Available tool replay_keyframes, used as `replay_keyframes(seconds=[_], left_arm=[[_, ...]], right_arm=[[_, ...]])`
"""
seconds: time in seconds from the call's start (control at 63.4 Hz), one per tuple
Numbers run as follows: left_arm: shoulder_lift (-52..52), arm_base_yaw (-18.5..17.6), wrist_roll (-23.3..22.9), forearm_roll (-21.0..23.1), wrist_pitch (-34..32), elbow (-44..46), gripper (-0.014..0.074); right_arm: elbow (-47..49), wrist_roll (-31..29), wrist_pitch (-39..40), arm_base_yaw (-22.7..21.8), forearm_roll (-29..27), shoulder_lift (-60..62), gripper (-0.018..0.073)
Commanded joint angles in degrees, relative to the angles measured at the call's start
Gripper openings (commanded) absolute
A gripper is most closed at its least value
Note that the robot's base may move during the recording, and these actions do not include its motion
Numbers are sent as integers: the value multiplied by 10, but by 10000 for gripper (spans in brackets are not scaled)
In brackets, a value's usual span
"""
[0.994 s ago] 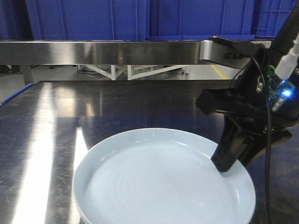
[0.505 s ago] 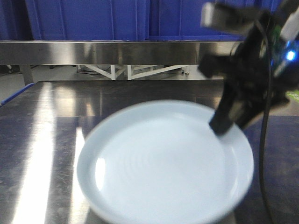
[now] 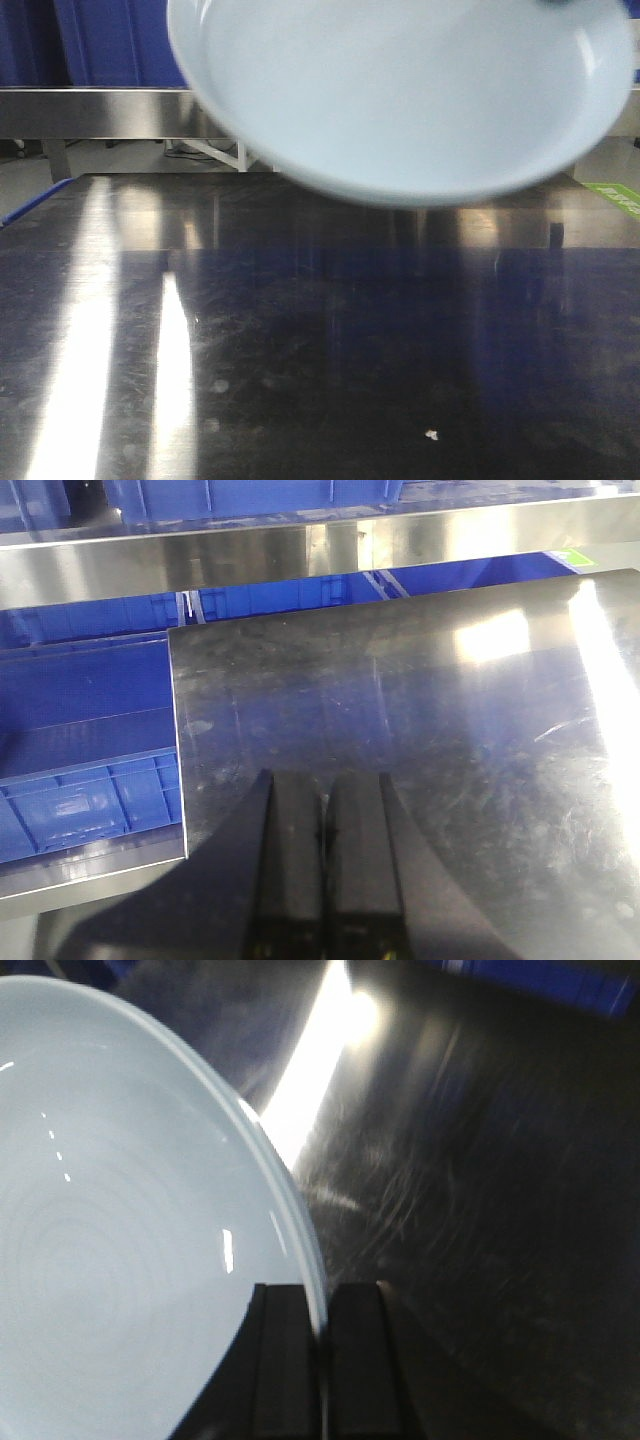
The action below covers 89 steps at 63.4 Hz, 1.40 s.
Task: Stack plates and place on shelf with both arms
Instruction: 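Lift the stacked plates off the table with the right gripper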
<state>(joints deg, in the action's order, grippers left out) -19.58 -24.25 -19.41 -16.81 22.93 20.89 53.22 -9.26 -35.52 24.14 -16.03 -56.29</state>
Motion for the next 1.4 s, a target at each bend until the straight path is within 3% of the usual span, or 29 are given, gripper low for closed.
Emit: replay_keyframes(seconds=[0.0, 0.395, 1.389], left_arm=[[-4, 2, -6, -5, -42, 17, 84], [-4, 2, -6, -5, -42, 17, 84], [-4, 2, -6, -5, -42, 17, 84]], right_arm=[[4, -3, 58, -2, -3, 50, 56], [-91, -3, 103, -2, -3, 179, 56], [-96, -3, 93, -2, -3, 182, 56]])
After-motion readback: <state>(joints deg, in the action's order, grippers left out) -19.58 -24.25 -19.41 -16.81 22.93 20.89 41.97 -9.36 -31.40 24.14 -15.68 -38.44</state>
